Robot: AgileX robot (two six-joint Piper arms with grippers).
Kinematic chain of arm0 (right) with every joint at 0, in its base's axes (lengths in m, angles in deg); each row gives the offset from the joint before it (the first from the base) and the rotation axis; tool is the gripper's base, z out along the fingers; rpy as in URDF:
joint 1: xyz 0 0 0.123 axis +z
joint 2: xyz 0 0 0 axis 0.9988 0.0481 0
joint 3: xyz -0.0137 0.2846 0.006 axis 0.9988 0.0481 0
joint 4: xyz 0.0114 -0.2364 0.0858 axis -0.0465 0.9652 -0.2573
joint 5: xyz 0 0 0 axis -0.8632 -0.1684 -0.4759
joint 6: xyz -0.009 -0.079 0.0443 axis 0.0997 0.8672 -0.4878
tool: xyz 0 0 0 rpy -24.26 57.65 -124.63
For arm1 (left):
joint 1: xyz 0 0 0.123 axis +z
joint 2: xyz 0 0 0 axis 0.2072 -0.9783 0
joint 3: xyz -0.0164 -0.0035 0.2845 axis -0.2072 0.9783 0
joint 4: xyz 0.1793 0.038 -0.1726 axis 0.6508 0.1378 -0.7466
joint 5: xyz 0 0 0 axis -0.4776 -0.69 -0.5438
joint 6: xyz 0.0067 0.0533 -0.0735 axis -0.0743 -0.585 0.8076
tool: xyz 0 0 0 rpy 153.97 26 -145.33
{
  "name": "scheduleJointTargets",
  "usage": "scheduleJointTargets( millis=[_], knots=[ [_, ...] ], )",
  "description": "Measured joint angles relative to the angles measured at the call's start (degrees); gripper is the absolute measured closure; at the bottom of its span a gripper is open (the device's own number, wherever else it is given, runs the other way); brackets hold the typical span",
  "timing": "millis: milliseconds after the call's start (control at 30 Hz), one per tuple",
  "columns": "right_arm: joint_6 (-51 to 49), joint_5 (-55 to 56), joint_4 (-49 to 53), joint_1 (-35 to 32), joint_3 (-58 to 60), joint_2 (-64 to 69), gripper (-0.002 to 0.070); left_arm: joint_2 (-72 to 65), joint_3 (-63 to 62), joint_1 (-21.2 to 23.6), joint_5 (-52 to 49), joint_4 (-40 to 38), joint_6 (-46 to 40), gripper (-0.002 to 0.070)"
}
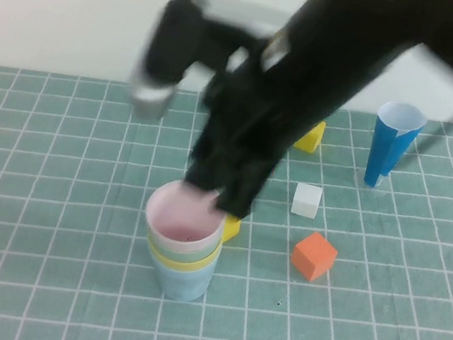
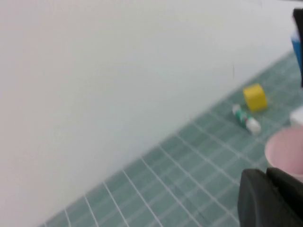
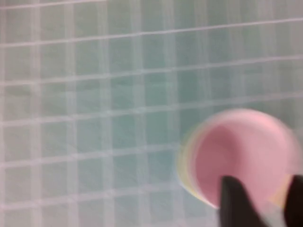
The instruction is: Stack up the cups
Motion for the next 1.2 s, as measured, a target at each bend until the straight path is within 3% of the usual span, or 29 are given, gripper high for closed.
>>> scheduleJointTargets(
  millis=[100,233,467,667,867,1200],
  knots=[
    [-2.21,0.00,9.88,0.00,0.73,-7.45,0.0589,3.93,0.00,0.00,0.24,-0.41,0.52,0.0675],
    [-5.58,-0.13,21.75,0.00,5.06,-17.67,0.0659,9.08,0.77,0.00,-1.33,-1.76,2.49,0.0676],
    [-11.76,1.42,25.04,0.00,24.68,-35.35,0.0671,14.60,9.65,0.00,-0.60,-7.06,4.81,0.0676],
    [-16.17,16.28,24.57,0.00,53.02,-52.86,0.0673,14.76,19.85,0.00,7.00,-15.77,4.81,0.0676],
    [-17.35,33.06,19.64,0.00,74.27,-67.04,0.0674,14.76,24.93,0.00,12.63,-18.60,4.81,0.0676],
    [-22.77,36.82,17.01,0.00,89.18,-73.79,0.0676,14.76,25.27,0.00,13.91,-18.58,3.13,0.0676]
  ],
)
